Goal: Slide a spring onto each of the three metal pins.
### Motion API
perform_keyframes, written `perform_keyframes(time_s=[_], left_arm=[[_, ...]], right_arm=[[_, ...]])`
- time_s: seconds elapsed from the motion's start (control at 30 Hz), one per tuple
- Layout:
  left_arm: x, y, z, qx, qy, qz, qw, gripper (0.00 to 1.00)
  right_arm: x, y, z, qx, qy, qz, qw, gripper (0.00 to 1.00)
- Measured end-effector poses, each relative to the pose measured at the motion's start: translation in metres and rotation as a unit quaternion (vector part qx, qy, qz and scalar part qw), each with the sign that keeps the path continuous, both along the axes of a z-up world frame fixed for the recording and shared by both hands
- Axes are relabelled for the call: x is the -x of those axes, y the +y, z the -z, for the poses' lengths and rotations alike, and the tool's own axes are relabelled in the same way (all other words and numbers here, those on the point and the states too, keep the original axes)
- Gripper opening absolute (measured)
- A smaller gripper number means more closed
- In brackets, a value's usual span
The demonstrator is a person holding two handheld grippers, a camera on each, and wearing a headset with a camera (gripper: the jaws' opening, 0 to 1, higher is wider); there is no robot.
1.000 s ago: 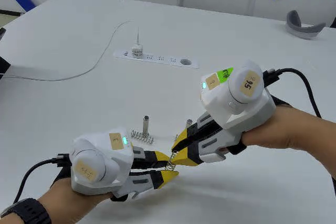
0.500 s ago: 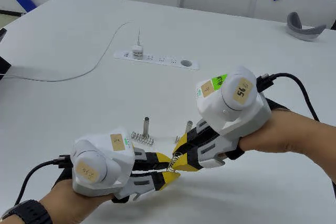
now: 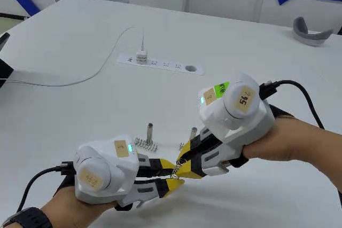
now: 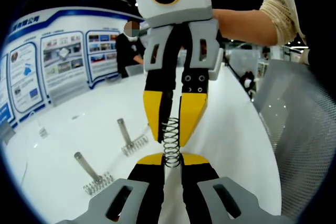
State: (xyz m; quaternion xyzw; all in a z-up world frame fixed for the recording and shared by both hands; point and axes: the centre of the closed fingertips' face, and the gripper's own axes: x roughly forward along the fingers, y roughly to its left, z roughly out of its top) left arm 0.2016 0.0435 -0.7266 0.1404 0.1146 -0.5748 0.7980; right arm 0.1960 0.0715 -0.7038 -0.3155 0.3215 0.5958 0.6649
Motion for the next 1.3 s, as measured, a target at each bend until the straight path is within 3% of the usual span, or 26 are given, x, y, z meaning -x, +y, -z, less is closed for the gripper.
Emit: perform_keyframes(time_s=[0.33, 1.3], left_arm=[[0.000, 0.004, -0.001, 0.009, 0.011, -0.014, 0.9998, 0.22], [-0.026, 0.055, -0.006, 0.028, 0.024, -0.101, 0.9942, 0.43]], right_arm=[[-0.006, -0.007, -0.008, -0.006, -0.006, 0.017, 0.9998, 0.12], [-0.039, -0.066, -0.040, -0.004, -0.028, 0.102, 0.9944, 0.12]])
